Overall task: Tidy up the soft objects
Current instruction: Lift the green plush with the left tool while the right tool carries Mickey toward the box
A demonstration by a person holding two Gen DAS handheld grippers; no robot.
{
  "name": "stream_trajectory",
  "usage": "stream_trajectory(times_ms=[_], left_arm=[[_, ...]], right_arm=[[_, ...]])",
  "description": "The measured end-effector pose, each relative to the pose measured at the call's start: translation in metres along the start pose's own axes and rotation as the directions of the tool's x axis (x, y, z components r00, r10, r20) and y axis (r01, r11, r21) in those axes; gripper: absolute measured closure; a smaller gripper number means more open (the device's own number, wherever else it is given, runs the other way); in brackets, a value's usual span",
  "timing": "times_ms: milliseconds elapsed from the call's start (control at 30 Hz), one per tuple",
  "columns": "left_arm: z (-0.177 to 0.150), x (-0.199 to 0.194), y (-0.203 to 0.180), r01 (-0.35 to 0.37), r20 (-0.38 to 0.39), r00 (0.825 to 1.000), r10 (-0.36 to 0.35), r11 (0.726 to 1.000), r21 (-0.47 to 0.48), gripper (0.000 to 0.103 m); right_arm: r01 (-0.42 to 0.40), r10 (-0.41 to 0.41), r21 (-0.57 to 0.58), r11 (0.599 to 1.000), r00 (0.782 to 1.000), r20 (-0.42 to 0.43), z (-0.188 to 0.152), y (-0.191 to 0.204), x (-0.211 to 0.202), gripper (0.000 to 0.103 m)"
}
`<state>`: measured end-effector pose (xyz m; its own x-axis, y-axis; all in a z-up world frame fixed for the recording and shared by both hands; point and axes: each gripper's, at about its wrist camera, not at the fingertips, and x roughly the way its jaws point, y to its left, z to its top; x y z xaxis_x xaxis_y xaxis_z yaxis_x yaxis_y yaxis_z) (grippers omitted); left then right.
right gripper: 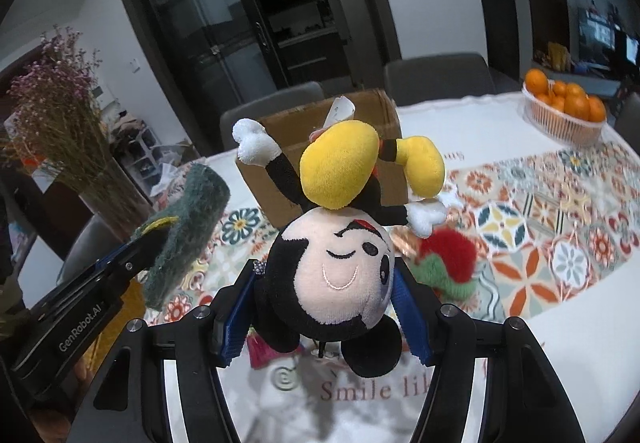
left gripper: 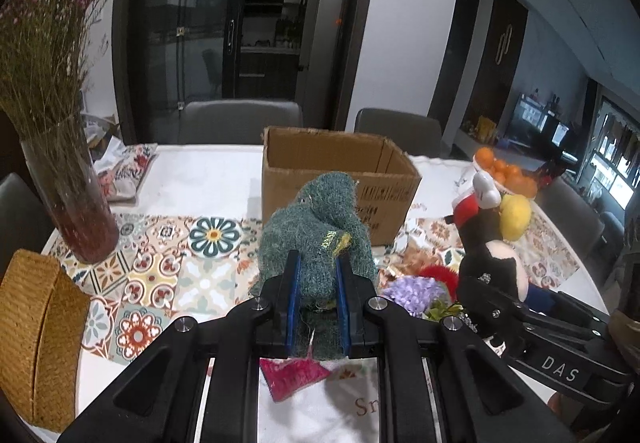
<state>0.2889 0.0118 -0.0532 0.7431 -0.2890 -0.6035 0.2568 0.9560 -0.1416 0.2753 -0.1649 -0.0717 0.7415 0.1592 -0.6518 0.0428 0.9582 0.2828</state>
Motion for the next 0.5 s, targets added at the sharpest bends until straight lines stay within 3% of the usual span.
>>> stream_trajectory(times_ms=[500], left_arm=[[0.04,-0.016,-0.01,0.027,0.113,0.993,-0.031,0.999,0.034,0.086]], right_arm=[[-0.102,0.106,-0.088,0.991,0.993,0.046,0.051,0.01,-0.002,0.039]])
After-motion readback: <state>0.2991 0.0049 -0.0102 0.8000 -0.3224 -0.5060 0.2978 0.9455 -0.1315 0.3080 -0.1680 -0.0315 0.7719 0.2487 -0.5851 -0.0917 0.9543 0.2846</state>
